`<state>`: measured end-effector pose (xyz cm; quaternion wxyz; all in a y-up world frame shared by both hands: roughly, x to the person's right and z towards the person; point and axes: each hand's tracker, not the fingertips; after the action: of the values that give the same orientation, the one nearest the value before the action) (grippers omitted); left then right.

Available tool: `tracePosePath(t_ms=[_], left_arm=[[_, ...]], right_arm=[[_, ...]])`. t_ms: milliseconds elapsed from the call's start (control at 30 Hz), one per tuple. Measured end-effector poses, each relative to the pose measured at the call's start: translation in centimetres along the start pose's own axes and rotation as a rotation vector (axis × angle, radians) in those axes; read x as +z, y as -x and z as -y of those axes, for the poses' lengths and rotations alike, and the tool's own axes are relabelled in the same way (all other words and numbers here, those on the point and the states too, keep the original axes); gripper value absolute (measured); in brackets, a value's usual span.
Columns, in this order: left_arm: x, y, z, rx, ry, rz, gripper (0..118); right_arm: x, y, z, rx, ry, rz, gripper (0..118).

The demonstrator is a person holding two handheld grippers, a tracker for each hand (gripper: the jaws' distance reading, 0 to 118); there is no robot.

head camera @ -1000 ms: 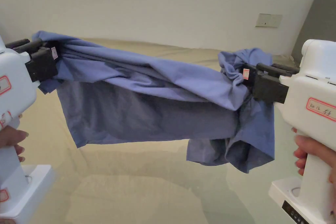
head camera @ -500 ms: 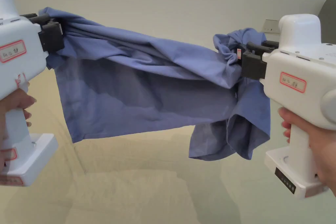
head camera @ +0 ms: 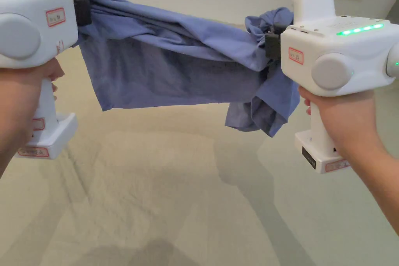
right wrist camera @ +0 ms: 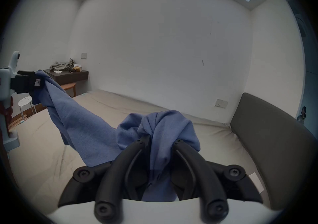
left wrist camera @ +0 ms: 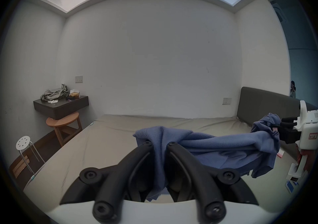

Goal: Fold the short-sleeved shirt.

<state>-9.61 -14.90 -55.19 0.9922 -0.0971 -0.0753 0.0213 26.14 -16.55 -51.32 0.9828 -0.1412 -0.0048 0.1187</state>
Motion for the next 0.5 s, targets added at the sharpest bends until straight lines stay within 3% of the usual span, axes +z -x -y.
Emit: tracePosePath(t_ms=[267, 500], left_arm=[[-1.8, 1.4, 12.0, -0.033, 0.258, -0.039, 6], [5.0, 3.0, 25.7, -0.021, 0.572, -0.068, 6]], right_arm=[[-5.5, 3.4, 12.6, -0.013, 0.258, -0.087, 21], [-0.9, 8.6, 24.9, -0.049, 0.559, -0.214, 19]])
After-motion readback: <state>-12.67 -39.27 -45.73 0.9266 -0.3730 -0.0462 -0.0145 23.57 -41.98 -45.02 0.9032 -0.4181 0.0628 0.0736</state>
